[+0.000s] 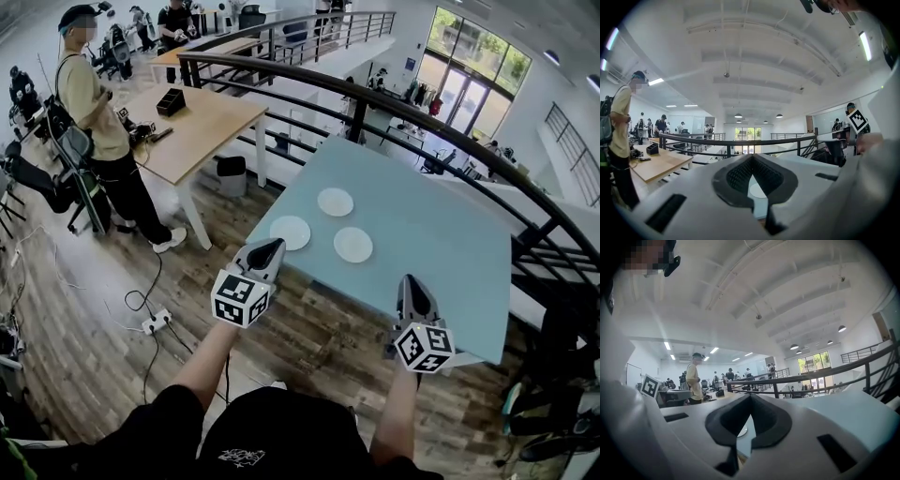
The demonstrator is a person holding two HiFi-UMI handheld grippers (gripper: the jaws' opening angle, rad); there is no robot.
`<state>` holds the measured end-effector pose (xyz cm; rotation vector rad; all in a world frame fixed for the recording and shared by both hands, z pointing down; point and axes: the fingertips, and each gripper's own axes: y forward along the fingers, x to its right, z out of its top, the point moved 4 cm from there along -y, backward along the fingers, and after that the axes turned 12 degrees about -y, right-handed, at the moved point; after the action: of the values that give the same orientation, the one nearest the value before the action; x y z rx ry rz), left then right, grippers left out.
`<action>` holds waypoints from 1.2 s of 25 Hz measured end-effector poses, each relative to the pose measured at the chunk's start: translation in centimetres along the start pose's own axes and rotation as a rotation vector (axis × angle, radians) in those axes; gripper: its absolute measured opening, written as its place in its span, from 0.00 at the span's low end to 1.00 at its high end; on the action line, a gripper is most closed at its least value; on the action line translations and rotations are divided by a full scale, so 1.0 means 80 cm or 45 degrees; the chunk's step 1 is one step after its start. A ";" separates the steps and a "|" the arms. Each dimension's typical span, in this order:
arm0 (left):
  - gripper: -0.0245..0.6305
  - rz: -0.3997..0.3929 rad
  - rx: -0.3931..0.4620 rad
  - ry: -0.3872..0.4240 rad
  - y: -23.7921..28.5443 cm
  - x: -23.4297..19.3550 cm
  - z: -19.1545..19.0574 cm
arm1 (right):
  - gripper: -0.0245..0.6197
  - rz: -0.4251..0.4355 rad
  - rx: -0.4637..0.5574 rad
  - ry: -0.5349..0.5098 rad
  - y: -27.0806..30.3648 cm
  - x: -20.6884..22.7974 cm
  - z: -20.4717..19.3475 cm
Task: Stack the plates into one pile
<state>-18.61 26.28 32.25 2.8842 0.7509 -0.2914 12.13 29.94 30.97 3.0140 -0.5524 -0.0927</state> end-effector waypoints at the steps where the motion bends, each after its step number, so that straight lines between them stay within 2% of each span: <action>1: 0.05 0.003 -0.003 -0.004 -0.003 -0.009 -0.001 | 0.05 0.004 -0.004 0.005 0.005 -0.006 -0.001; 10: 0.05 0.055 -0.025 -0.049 -0.035 -0.081 -0.012 | 0.05 0.100 -0.037 0.014 0.060 -0.063 -0.006; 15: 0.05 0.084 -0.027 -0.077 -0.046 -0.099 -0.022 | 0.05 0.149 -0.064 0.009 0.075 -0.082 -0.011; 24: 0.05 0.137 -0.066 -0.039 -0.024 -0.121 -0.031 | 0.05 0.221 -0.047 0.061 0.129 -0.077 -0.025; 30: 0.05 0.157 -0.062 -0.048 0.036 -0.146 -0.020 | 0.05 0.254 -0.047 0.070 0.202 -0.047 -0.020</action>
<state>-26.99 18.65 36.67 2.8553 0.5635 -0.3075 3.06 16.31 34.14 2.8967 -0.8309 -0.0077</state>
